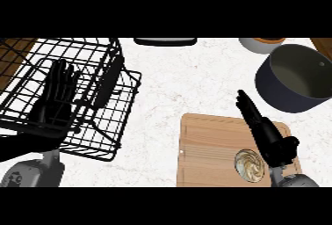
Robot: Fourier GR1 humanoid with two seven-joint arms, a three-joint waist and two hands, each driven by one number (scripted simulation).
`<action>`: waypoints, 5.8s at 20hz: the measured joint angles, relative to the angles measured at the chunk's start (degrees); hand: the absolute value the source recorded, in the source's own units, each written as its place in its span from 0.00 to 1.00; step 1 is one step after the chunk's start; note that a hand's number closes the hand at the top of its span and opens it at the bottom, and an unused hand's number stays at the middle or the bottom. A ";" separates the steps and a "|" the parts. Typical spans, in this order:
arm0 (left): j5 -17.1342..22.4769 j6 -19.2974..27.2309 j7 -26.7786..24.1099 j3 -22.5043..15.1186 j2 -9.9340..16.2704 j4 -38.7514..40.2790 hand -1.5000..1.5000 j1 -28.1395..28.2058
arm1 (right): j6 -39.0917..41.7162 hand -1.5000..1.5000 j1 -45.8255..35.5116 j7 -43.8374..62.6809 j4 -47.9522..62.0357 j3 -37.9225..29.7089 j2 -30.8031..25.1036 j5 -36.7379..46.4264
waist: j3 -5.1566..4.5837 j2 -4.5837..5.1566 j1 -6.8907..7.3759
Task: Pick the cupcake from the cutting board and place it in the pot
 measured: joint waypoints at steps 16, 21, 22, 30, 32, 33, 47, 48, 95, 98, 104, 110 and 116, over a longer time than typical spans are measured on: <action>-1.34 1.26 -13.06 1.99 5.58 -6.46 0.50 17.43 | -0.92 0.00 5.21 -11.69 -3.01 -10.19 -18.70 10.94 | 0.95 -0.22 -4.63; -4.02 0.39 -12.28 -1.99 7.80 -10.85 0.50 23.03 | 1.65 0.00 7.71 -14.22 -4.47 -10.04 -22.53 12.49 | 1.14 -0.12 -4.52; -4.61 0.52 -12.10 -2.62 8.06 -11.30 0.50 23.45 | 2.36 0.00 8.02 -14.09 -4.83 -9.84 -23.48 12.88 | 1.09 -0.02 -4.45; -8.06 3.72 -3.78 -2.10 11.49 -7.49 0.50 25.90 | 10.01 0.00 8.09 -7.37 -8.97 -5.77 -31.23 16.54 | 0.25 1.21 -2.89; -8.46 4.62 0.93 -1.31 12.59 -4.70 0.50 24.53 | 13.18 0.00 6.80 -3.04 -10.58 -3.93 -33.60 17.77 | -0.03 1.45 -2.54; -8.50 4.72 2.72 -0.89 13.20 -3.67 0.50 23.92 | 14.99 0.00 6.36 -0.58 -11.52 -3.04 -34.92 18.24 | -0.11 1.43 -2.41; -12.10 4.70 15.43 0.35 13.87 5.03 0.50 12.68 | 36.97 0.00 -8.59 34.16 -17.34 9.20 -27.75 15.54 | -0.22 0.93 -1.03; -12.10 4.30 15.63 0.62 13.72 5.16 0.50 12.54 | 37.96 0.00 -9.37 36.26 -17.45 9.56 -26.55 15.73 | -0.23 0.91 -1.04; -22.17 -5.38 16.85 11.03 3.33 4.93 0.50 11.47 | 44.45 1.00 -3.23 13.02 -4.09 6.59 -9.12 50.96 | -0.18 0.53 -1.51; -22.11 -5.40 16.54 11.32 3.10 4.41 0.50 12.23 | 40.87 1.00 0.19 2.44 -6.95 5.44 -15.39 50.96 | -0.06 0.49 -1.89; -22.42 -5.86 15.97 12.08 3.18 5.48 0.50 11.63 | 31.99 1.00 5.90 -10.97 -9.50 -0.81 -23.24 52.36 | 0.00 0.49 -2.24; -22.22 -6.27 16.93 12.46 3.19 4.05 0.50 13.00 | 23.76 1.00 8.53 -13.69 -16.85 -10.84 -24.63 50.97 | -0.14 0.37 -2.82; -22.62 -6.00 16.39 12.81 2.80 3.91 0.50 13.40 | 19.83 1.00 8.59 -11.88 -24.34 -23.72 -22.86 44.42 | -0.06 0.27 -3.06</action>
